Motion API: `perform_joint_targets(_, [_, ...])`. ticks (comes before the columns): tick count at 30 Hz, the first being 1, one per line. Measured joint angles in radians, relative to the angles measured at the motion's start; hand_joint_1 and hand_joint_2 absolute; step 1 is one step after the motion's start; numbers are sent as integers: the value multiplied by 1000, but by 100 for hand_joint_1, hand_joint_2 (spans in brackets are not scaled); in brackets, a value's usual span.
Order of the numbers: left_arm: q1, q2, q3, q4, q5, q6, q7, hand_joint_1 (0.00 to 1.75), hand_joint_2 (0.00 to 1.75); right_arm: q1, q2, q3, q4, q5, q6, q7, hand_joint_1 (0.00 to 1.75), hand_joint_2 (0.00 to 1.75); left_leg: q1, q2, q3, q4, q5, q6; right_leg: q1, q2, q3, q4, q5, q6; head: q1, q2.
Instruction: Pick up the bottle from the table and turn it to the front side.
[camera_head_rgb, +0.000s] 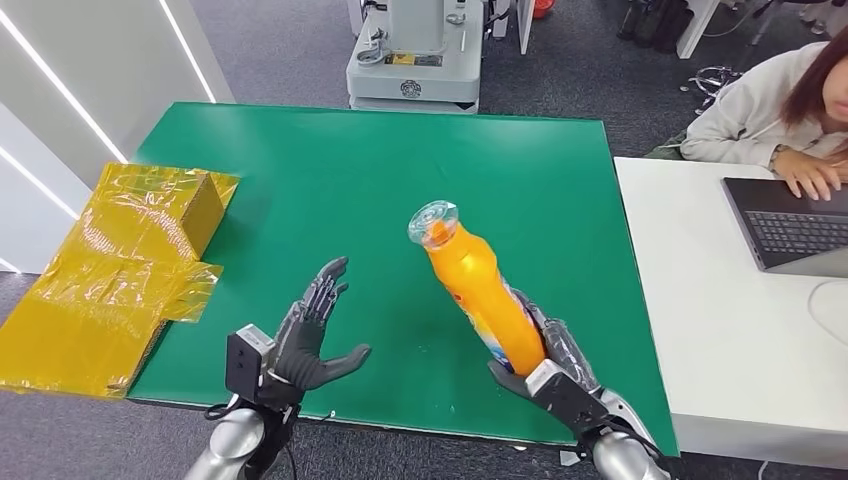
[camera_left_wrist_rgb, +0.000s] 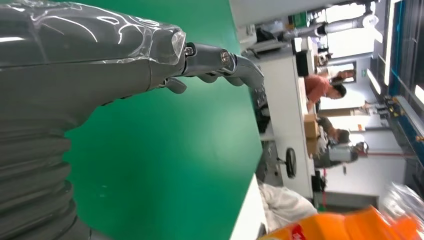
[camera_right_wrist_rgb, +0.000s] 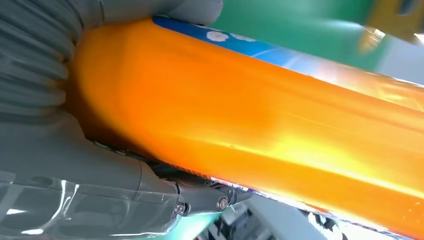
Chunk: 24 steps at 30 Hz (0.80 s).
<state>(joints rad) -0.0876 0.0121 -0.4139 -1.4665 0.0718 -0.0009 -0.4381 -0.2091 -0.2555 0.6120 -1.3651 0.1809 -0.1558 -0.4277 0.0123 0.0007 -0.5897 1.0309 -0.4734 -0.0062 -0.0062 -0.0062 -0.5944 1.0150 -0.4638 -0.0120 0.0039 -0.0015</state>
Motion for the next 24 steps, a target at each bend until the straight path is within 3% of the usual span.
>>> perform_joint_targets(6, [-117,-1,4,9,120,-108,83,0,175,31,76,-57,-60,-10,-15,-2,175,175,0,0,0,0,1,0,0,0,0,0,1,0,0,0])
perform_joint_targets(14, [-309,-32,-35,57,355,-299,253,0,175,-35,167,-55,15,81,18,24,175,175,0,0,0,1,2,0,0,0,0,0,2,-1,0,0])
perform_joint_targets(19, [-418,-49,-85,93,445,-345,341,0,175,-100,216,-29,119,121,34,47,175,175,0,1,0,1,2,-1,0,1,0,1,2,-1,0,0])
perform_joint_targets(24, [-487,-48,-116,144,474,-351,364,0,175,-147,262,-13,212,126,46,61,175,175,0,1,0,1,2,-1,0,2,-1,1,2,-1,0,0])
